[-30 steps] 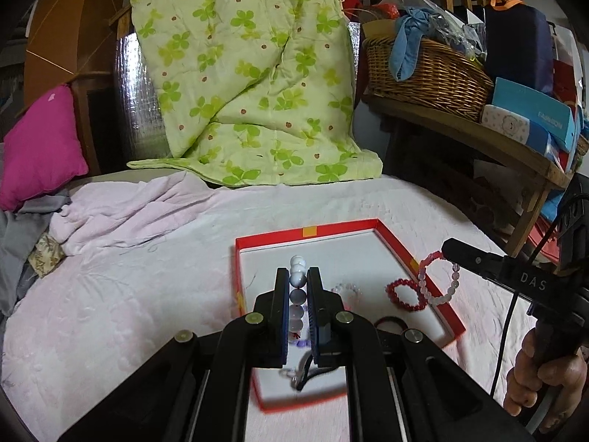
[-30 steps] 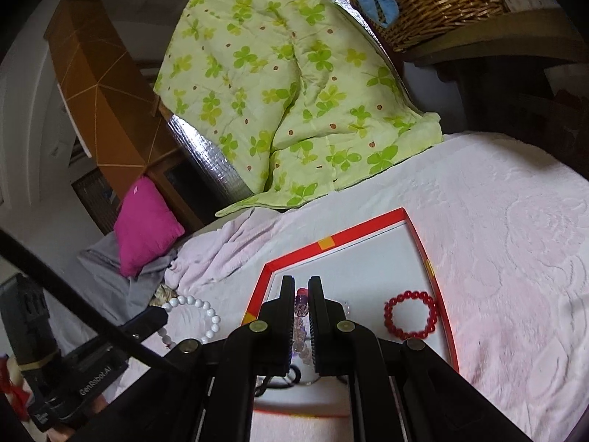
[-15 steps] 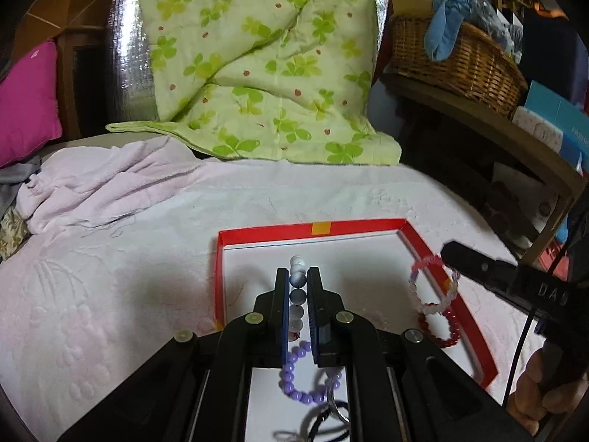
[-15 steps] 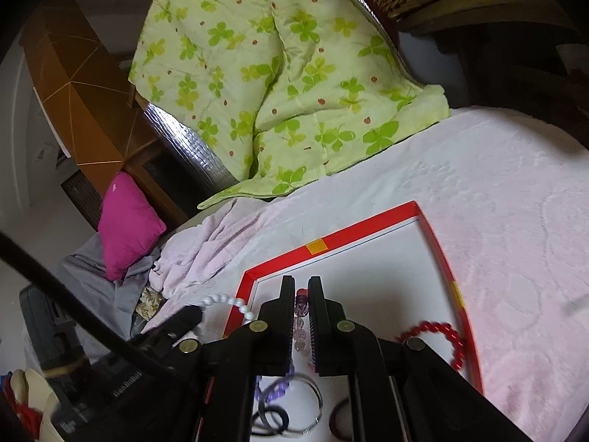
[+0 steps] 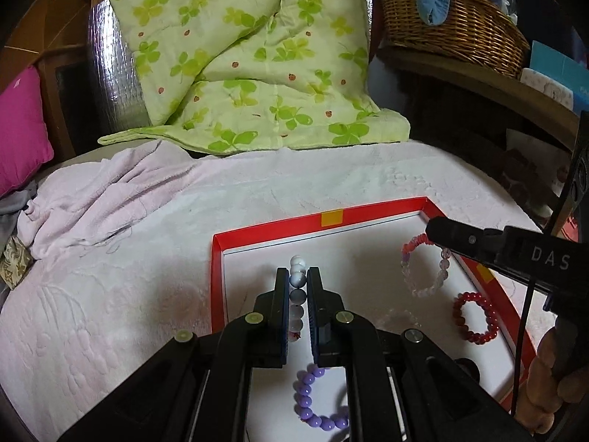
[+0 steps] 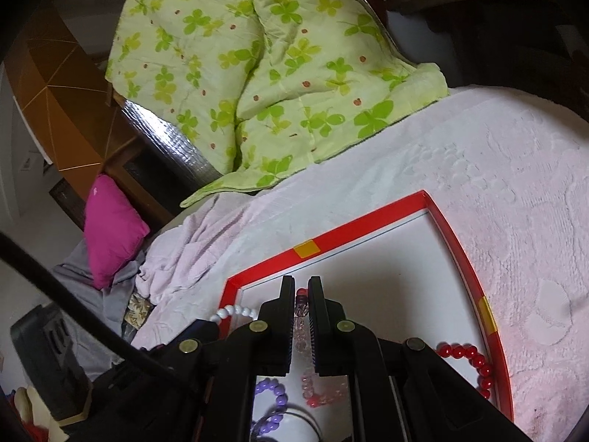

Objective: Organize jewelry
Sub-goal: 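Lower both bracelets into the red box and open both tools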

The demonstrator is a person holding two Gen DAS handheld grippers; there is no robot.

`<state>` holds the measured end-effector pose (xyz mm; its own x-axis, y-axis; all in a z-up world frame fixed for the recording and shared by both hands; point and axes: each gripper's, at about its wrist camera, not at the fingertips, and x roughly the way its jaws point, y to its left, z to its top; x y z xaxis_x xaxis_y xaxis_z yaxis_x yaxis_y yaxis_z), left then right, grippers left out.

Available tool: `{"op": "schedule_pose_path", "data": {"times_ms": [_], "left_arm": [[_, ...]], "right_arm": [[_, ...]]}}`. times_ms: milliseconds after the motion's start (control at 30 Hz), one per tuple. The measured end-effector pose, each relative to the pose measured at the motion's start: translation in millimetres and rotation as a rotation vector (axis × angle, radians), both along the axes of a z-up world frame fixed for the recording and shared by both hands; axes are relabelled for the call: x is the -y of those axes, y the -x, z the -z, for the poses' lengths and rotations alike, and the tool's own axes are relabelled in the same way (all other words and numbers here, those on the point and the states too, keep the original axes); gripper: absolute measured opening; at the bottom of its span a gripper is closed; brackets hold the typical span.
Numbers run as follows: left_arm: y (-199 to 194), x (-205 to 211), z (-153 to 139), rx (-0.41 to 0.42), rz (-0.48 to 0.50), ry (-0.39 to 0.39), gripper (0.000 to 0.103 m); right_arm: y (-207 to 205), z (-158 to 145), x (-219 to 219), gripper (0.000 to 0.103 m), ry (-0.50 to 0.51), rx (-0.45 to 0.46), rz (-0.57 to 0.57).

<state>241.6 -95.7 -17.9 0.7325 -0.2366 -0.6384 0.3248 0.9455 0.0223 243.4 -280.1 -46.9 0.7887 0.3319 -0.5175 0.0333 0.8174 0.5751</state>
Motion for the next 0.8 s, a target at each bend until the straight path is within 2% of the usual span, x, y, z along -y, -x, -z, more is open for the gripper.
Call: {"op": "schedule_pose_path", "data": {"times_ms": [800], "left_arm": [[-14, 8, 21, -0.042, -0.023, -0.073, 0.010]], "right_arm": [[-11, 21, 10, 0.008, 0.011, -0.078, 0.059]]}}
